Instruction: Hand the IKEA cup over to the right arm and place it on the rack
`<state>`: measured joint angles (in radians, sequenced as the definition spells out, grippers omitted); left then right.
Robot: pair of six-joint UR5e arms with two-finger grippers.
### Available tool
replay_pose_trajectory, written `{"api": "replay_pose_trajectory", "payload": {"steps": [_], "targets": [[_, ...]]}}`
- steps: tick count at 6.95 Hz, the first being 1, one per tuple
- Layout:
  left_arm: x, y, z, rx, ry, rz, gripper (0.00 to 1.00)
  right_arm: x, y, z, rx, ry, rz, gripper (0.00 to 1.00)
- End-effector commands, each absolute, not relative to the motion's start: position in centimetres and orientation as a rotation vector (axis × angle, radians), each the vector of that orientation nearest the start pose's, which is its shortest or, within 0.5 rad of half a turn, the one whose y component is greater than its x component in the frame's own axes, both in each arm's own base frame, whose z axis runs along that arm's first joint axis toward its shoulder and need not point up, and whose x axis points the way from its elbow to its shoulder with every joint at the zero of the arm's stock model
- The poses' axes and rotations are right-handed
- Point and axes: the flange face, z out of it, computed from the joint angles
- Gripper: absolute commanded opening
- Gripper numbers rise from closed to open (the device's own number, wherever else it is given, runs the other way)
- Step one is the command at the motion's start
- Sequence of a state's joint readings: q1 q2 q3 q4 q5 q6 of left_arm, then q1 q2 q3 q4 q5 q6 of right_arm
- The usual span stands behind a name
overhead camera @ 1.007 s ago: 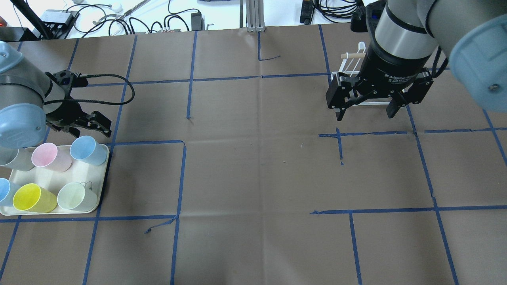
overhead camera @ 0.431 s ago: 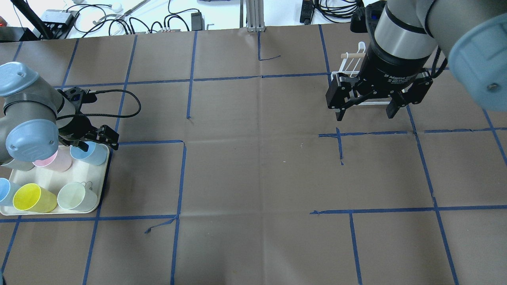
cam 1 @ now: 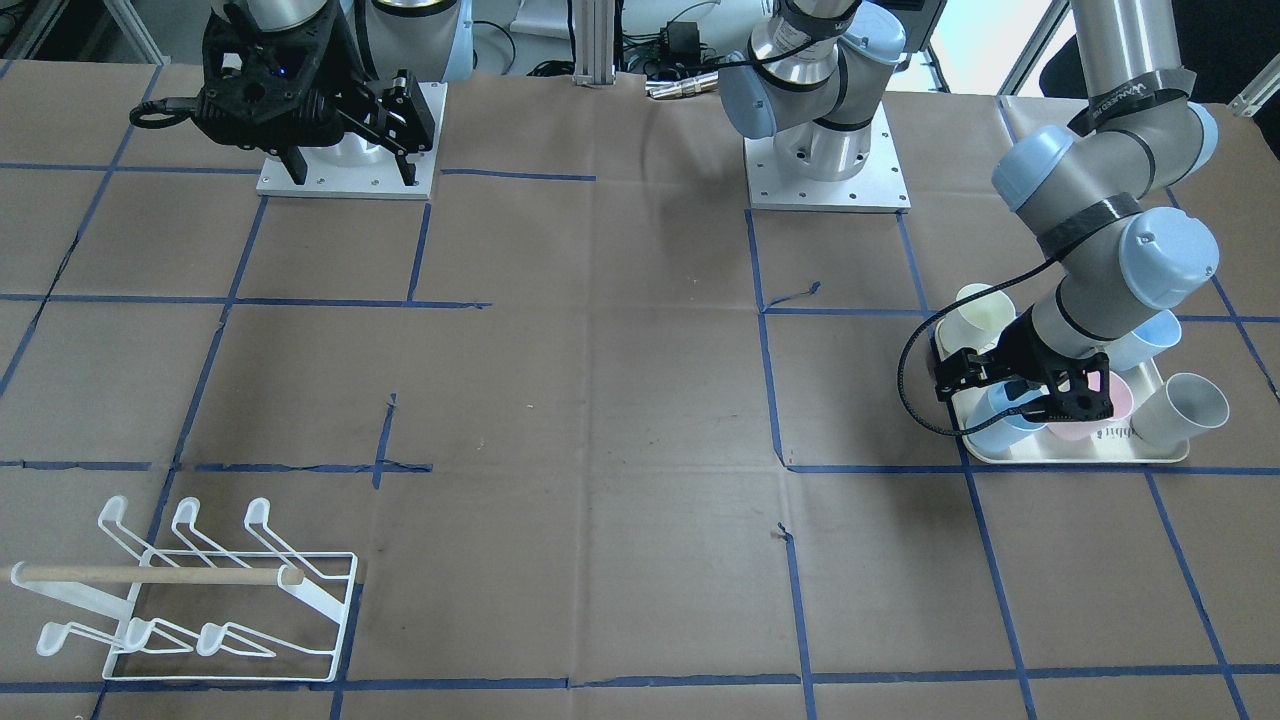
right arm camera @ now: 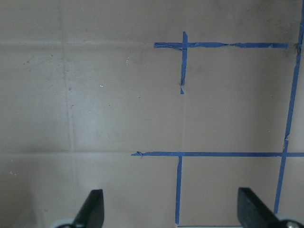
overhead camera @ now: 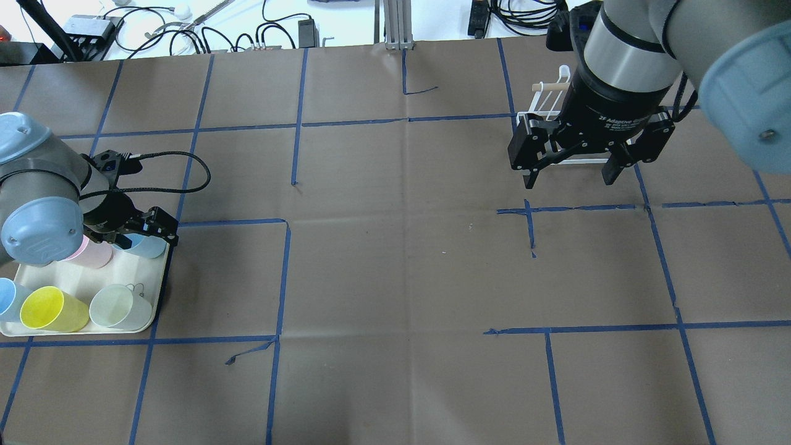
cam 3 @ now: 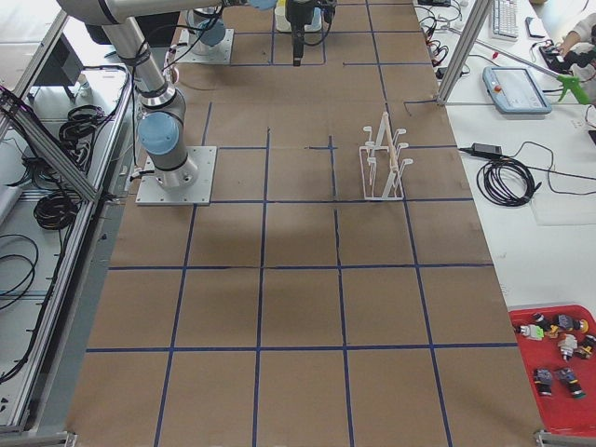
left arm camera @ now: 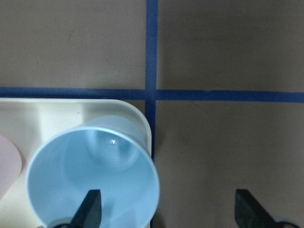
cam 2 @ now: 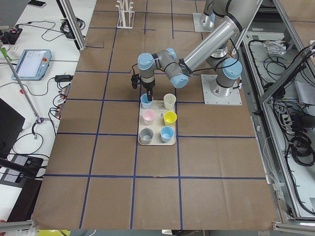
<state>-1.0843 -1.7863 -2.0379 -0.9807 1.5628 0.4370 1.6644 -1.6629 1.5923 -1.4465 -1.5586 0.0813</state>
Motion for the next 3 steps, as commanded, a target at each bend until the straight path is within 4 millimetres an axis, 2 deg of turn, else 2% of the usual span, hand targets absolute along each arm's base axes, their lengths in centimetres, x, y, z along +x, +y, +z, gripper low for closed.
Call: {"api": "replay_pose_trajectory", "payload": {"steps": [1,3], "targets": [[10.96,-49.13,22.12,-0.081,3.186,0.12,0.97,17.57,-43.2,50.87,-0.019,3.133,0.083,1.0],[11.62,-49.5,22.28,-0.078,3.152,0.127,0.88,17.58,-43.2,50.87,-0.019,3.131,0.083,1.0]]}}
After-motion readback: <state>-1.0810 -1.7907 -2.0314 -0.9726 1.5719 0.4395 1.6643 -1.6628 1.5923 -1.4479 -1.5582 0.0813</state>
